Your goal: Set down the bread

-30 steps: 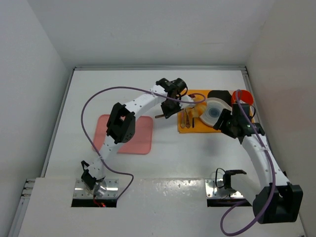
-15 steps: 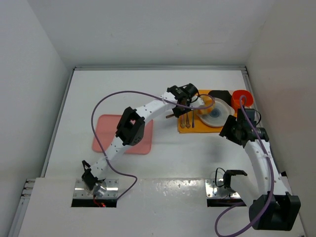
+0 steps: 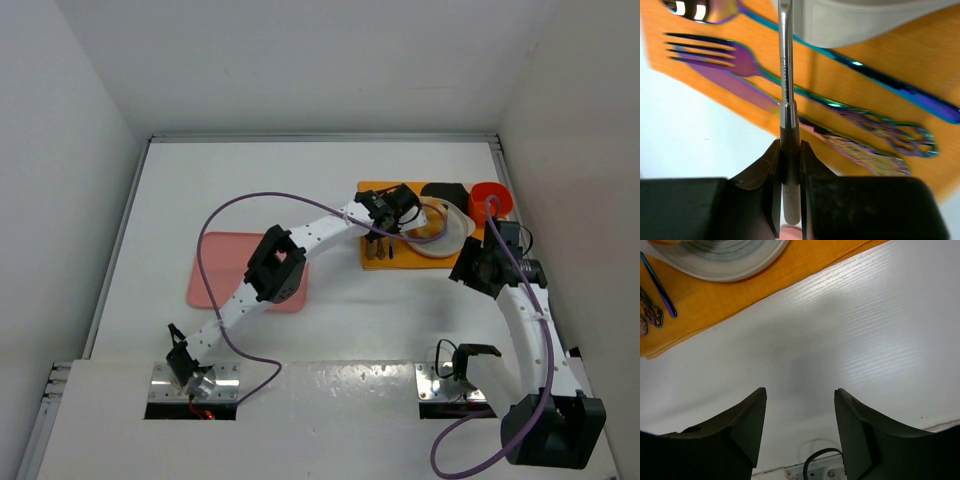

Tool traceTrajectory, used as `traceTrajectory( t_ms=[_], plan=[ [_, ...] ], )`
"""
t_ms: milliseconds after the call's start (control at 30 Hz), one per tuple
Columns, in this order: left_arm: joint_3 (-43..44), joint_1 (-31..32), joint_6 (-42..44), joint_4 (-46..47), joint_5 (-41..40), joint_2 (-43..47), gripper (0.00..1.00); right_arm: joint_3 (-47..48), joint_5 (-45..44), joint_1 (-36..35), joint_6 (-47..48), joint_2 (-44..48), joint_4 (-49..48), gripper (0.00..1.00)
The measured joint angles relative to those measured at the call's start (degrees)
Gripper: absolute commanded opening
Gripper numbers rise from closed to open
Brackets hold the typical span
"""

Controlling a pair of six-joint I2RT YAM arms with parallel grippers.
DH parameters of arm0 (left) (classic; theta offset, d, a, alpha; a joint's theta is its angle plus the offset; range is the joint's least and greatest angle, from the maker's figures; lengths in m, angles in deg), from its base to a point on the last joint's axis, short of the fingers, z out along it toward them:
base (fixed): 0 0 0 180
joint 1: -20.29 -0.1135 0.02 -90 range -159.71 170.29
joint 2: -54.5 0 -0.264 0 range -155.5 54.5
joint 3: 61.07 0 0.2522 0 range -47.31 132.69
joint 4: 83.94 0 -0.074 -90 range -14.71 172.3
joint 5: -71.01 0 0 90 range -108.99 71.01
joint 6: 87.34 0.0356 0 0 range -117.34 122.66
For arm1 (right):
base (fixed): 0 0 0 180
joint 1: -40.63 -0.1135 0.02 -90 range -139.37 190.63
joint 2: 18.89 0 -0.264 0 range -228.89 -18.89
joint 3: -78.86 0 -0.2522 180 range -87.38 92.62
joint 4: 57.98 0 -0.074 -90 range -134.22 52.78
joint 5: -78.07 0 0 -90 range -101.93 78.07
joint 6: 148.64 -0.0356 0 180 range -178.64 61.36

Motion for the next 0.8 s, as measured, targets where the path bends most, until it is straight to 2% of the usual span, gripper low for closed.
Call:
traceTrajectory(
  t_ms=[167, 500, 800],
  plan=[
    [-1.09, 0.11, 6.08, 4.07, -5.7, -0.04, 0.0, 0.0, -0.26, 0.04, 0.35, 0.0, 0.0, 0.57],
    [-5.57, 0.76, 14.08, 11.06, -9.79, -0.04, 0.0, -0.35, -0.22, 0.04, 0.11, 0.7, -0.02, 0.57],
    [-7.93, 0.59, 21.51, 22.38, -21.31, -0.04, 0.0, -0.72, 0.44, 0.04, -0.15, 1.11, 0.0, 0.57]
  ],
)
